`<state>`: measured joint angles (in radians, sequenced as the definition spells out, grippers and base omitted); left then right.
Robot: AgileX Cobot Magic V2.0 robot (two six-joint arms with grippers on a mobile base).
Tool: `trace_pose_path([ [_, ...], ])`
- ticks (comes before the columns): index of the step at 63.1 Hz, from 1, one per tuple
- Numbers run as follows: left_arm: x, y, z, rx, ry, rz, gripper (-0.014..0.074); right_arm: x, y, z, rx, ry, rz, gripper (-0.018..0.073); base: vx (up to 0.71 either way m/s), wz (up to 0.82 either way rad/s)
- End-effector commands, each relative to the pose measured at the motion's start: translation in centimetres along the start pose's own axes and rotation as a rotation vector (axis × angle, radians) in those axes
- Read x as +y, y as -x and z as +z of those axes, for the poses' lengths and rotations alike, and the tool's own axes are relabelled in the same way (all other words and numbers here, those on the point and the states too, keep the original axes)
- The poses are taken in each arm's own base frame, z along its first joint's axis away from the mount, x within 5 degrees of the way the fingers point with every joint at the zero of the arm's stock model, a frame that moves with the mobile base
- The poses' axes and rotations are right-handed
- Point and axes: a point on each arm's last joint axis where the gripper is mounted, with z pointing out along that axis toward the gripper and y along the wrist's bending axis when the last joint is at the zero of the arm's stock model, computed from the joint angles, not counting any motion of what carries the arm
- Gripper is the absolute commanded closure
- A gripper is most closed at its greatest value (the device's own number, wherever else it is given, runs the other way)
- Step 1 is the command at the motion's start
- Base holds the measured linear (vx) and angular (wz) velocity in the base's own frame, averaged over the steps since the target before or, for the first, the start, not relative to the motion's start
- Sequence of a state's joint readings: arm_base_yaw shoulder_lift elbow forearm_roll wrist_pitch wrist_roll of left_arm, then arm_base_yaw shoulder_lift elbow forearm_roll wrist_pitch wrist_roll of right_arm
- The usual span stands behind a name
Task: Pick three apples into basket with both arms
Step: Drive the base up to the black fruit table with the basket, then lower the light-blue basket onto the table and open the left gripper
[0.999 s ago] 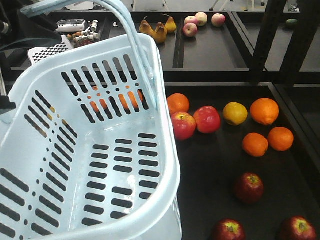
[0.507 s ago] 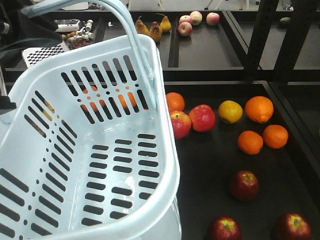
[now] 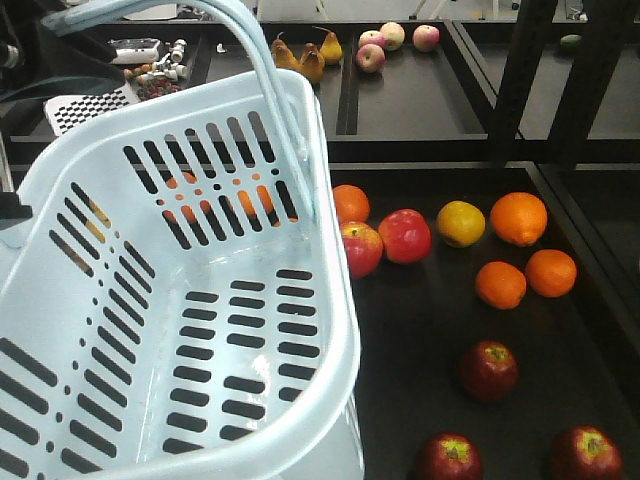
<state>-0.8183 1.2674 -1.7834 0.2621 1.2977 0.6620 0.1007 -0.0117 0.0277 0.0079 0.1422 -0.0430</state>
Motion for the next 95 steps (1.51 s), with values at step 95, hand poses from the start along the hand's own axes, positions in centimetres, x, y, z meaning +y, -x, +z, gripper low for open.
trace_pose_path([
  [95,-6.1,-6.5,27.3,0.008,-0.003,0.138,0.0593,0.0,0.3,0.0,-0.076,-0.004,-0.018,0.0568,0.0,0.0],
])
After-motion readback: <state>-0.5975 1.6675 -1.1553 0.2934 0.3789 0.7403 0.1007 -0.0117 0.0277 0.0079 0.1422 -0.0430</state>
